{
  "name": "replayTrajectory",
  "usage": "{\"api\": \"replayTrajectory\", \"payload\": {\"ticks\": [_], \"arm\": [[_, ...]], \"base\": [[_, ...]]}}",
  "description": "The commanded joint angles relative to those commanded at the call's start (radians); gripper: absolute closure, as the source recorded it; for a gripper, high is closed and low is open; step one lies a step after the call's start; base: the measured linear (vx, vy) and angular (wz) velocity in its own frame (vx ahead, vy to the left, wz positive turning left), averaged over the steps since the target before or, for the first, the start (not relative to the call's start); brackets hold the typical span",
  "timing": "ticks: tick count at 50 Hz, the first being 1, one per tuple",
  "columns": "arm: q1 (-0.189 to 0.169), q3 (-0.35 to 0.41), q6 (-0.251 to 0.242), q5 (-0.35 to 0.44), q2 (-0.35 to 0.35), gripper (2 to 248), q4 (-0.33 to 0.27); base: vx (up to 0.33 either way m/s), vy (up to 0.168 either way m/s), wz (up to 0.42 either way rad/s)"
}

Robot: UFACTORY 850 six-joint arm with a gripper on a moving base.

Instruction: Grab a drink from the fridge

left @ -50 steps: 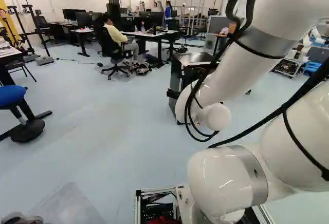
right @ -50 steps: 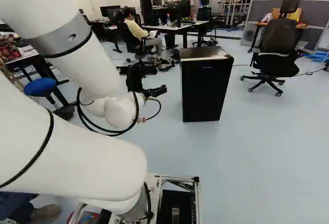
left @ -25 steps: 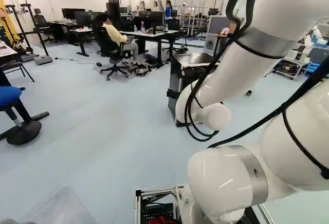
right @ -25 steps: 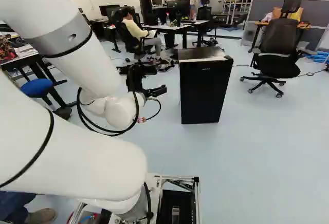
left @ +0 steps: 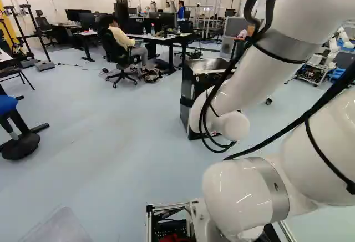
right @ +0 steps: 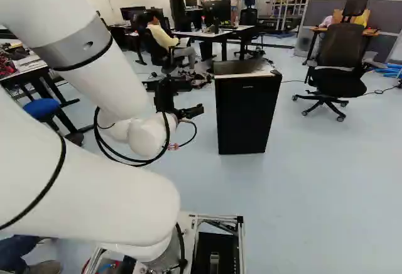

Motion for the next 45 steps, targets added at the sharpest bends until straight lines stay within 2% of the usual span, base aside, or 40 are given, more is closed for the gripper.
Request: {"api": "replayTrajectory", "payload": {"ticks": [45], "arm": [[0.0, 0.0, 0.0, 0.0, 0.0, 3, 0.0]], "base": [[0.073, -0.065, 0.004]]}}
